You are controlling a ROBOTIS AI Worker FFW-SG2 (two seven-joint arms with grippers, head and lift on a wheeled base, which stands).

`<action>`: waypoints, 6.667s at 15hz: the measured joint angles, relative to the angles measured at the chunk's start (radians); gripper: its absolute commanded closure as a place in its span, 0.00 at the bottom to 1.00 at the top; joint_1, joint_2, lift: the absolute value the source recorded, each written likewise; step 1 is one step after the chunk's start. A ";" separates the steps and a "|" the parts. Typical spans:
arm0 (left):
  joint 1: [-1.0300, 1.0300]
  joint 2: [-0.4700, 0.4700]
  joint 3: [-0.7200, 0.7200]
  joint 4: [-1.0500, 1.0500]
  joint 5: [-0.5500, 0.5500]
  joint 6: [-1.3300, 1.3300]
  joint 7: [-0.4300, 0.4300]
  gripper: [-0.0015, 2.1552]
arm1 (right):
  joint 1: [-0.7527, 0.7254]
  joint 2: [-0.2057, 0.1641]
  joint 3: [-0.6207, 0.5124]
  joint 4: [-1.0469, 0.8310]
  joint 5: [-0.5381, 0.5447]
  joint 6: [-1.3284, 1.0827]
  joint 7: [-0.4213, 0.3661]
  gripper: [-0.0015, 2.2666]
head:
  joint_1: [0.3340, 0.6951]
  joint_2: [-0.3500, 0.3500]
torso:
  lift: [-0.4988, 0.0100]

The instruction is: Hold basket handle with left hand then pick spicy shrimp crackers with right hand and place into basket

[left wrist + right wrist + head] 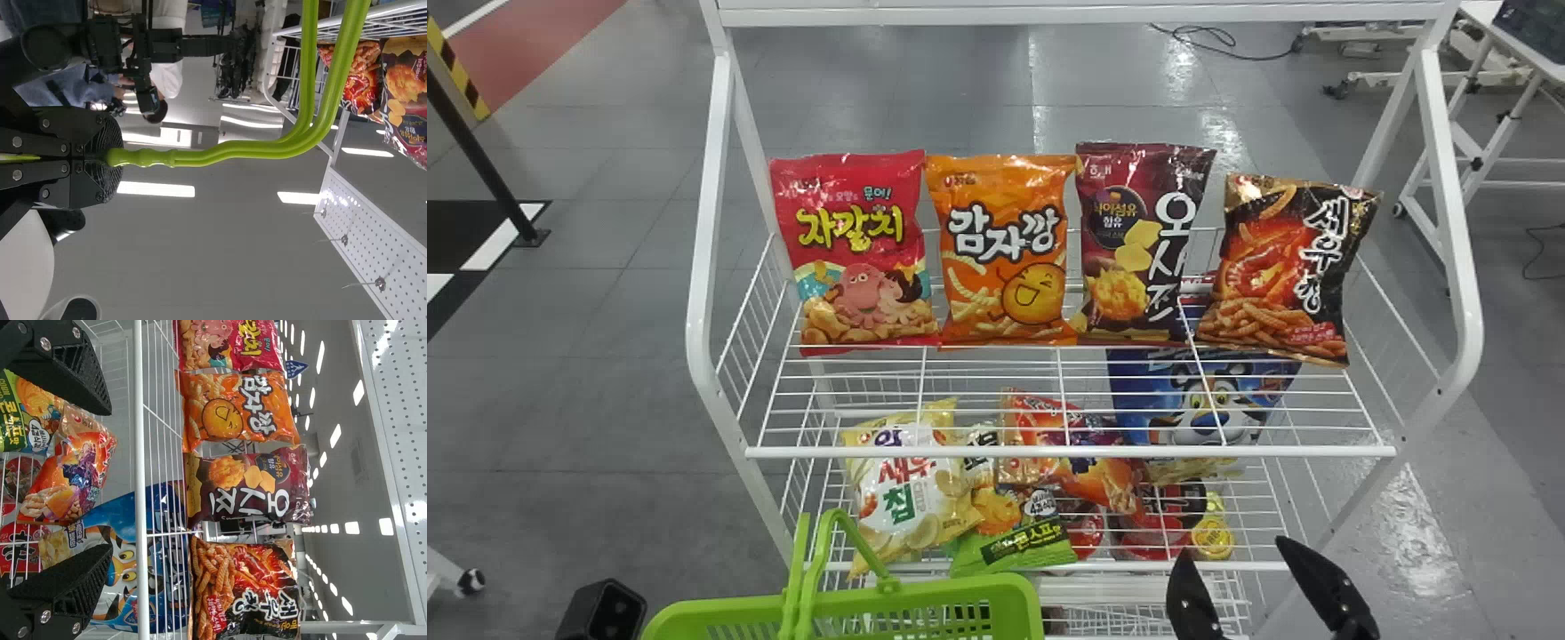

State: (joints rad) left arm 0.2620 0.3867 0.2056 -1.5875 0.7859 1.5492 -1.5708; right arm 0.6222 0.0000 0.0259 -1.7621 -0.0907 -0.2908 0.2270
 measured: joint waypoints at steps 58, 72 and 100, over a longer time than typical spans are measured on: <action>-0.045 0.021 -0.055 0.007 -0.006 -0.019 0.000 0.99 | -0.916 0.000 -0.195 0.461 -0.066 0.646 -0.226 0.92 | 1.00 0.28 | 0.97; -0.052 0.019 -0.063 0.014 -0.002 -0.019 0.000 0.99 | -0.842 0.000 -0.197 0.298 -0.152 0.711 -0.221 0.99 | 1.00 0.28 | 0.97; -0.070 0.000 -0.105 0.038 0.002 -0.063 0.000 0.99 | -0.418 0.000 -0.221 -0.628 -0.496 1.858 -0.223 0.99 | 1.00 0.53 | 0.97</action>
State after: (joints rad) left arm 0.1922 0.3864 0.1004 -1.5492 0.7884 1.4863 -1.5708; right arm 0.2044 0.0000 -0.1948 -2.3898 -0.5863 1.5668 0.0045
